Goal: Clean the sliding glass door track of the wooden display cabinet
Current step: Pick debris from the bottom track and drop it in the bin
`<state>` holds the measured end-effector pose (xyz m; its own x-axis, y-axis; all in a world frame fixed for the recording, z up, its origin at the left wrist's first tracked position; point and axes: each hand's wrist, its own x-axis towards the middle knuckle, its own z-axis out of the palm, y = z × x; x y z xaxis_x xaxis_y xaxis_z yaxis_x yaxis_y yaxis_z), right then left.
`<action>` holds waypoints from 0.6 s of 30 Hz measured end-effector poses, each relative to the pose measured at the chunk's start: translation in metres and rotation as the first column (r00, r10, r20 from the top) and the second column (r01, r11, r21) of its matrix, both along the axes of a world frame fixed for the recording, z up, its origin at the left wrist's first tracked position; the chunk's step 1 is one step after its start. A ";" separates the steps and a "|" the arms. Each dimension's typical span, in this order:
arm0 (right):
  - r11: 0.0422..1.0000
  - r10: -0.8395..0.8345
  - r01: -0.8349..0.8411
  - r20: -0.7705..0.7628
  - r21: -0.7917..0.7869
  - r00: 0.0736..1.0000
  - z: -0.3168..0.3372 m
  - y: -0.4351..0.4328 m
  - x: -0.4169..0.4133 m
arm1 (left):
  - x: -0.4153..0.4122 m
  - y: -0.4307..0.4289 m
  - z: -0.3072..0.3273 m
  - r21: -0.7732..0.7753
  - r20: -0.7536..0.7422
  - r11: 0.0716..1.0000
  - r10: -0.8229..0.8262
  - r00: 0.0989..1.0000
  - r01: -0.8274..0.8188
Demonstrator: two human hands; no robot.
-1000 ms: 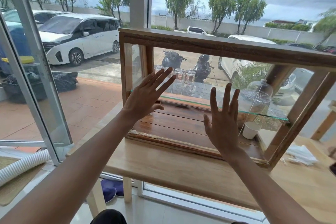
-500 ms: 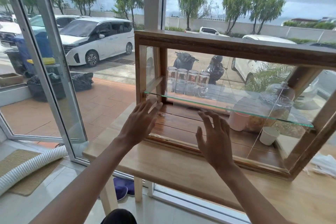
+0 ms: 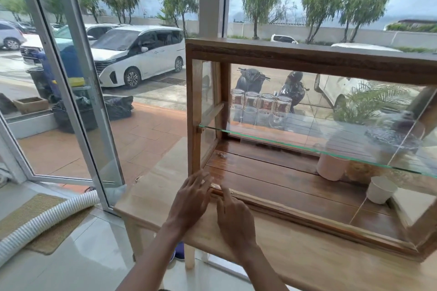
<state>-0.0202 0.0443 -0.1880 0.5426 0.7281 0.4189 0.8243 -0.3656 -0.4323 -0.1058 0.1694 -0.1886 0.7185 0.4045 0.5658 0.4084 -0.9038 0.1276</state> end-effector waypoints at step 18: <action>0.994 -0.058 0.070 0.150 -0.081 0.987 -0.005 0.020 0.014 | 0.011 0.004 -0.014 -0.020 0.060 0.998 0.065 0.996 -0.064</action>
<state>-0.0067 0.0644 -0.1929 0.5265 0.7304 0.4351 0.8501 -0.4501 -0.2732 -0.0947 0.1736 -0.2022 0.6556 0.4595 0.5993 0.4565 -0.8733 0.1701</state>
